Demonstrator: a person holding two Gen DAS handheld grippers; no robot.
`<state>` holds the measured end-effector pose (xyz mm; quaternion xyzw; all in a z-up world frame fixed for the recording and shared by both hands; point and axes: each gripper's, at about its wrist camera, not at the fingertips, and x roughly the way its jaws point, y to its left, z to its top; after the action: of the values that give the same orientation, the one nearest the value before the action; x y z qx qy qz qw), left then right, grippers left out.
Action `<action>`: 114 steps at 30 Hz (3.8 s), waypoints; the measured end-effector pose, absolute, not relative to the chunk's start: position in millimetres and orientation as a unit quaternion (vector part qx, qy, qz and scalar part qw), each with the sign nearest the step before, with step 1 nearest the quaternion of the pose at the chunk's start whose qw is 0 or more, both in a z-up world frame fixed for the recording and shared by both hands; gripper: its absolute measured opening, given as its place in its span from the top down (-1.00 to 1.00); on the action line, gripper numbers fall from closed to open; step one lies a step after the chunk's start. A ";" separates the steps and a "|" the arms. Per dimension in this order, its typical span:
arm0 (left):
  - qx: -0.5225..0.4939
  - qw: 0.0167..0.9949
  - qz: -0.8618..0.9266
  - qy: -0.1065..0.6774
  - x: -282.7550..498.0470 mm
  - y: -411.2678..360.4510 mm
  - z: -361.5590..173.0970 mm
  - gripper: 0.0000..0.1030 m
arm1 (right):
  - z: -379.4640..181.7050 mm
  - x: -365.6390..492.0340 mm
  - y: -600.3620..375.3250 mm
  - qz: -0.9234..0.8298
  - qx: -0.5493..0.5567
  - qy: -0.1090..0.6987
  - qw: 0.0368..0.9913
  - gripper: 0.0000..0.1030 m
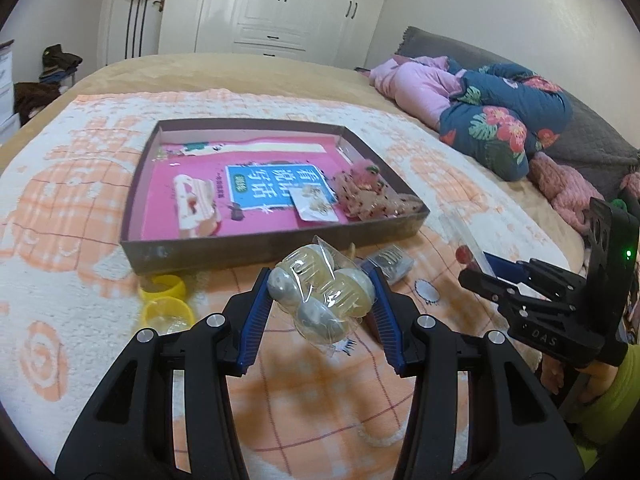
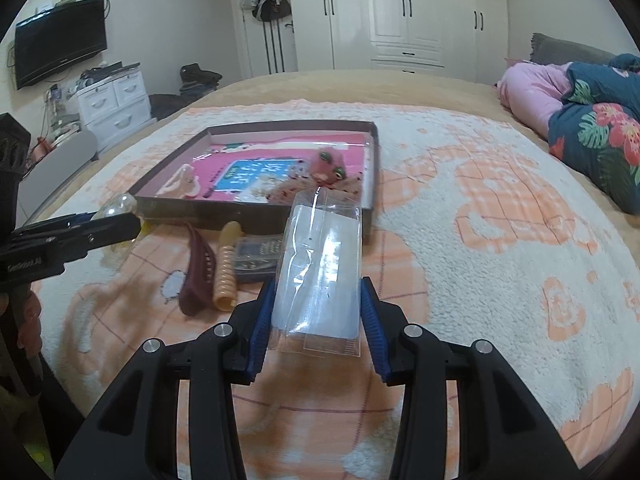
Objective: Organize jewelry
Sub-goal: 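Grasp the bagged pearl clips with the left gripper while the right grasps the clear bag, then lower the pearl clips into the tray with the left gripper while the right drops the clear bag there, then open both grippers and withdraw them back toward the loose items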
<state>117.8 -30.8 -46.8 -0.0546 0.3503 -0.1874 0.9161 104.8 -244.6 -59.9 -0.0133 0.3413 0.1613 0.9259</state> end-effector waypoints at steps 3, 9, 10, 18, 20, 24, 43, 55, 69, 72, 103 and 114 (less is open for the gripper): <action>-0.059 0.919 -0.182 0.345 118.2 -23.5 -43.7 0.23 | -55.9 105.4 -238.3 0.167 -0.017 0.339 0.926 0.23; -0.070 0.924 -0.172 0.336 118.6 -10.6 -38.5 0.23 | -48.1 107.6 -225.6 0.178 -0.022 0.335 0.925 0.23; -0.071 0.924 -0.171 0.335 118.7 -9.1 -37.9 0.23 | -47.2 108.2 -223.6 0.181 -0.023 0.334 0.925 0.23; -0.083 0.928 -0.158 0.326 122.3 6.6 -34.0 0.23 | -38.5 117.1 -204.7 0.200 -0.032 0.326 0.924 0.23; -0.085 0.930 -0.155 0.323 124.2 9.5 -32.8 0.23 | -36.1 121.2 -199.6 0.204 -0.034 0.323 0.923 0.23; -0.091 0.932 -0.148 0.320 132.0 15.3 -30.9 0.23 | -32.2 129.4 -190.6 0.209 -0.037 0.318 0.924 0.23; -0.086 0.935 -0.146 0.312 178.8 10.0 -22.9 0.23 | -8.0 179.5 -192.7 0.182 -0.037 0.285 0.940 0.23; -0.080 0.923 -0.164 0.338 208.3 -15.9 -39.1 0.23 | -13.1 218.0 -204.3 0.152 -0.045 0.291 0.943 0.23; -0.086 0.910 -0.172 0.367 235.3 -26.4 -60.3 0.23 | -48.9 260.8 -216.8 0.135 -0.030 0.349 0.927 0.23; -0.086 0.909 -0.173 0.370 237.6 -27.9 -63.7 0.23 | -53.5 265.5 -219.1 0.138 -0.016 0.360 0.923 0.22; -0.095 0.928 -0.161 0.321 192.6 -19.3 -21.2 -0.62 | 4.8 183.4 -255.2 0.129 0.012 0.263 0.956 -0.56; -0.097 0.940 -0.146 0.294 159.9 -11.5 2.0 -0.78 | 19.3 144.3 -259.7 0.130 -0.006 0.224 0.966 -0.73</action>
<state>159.9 -11.5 2.0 -0.0969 0.2939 -0.1459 0.9396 144.3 -259.7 19.3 -0.0055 0.2243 0.1296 0.9658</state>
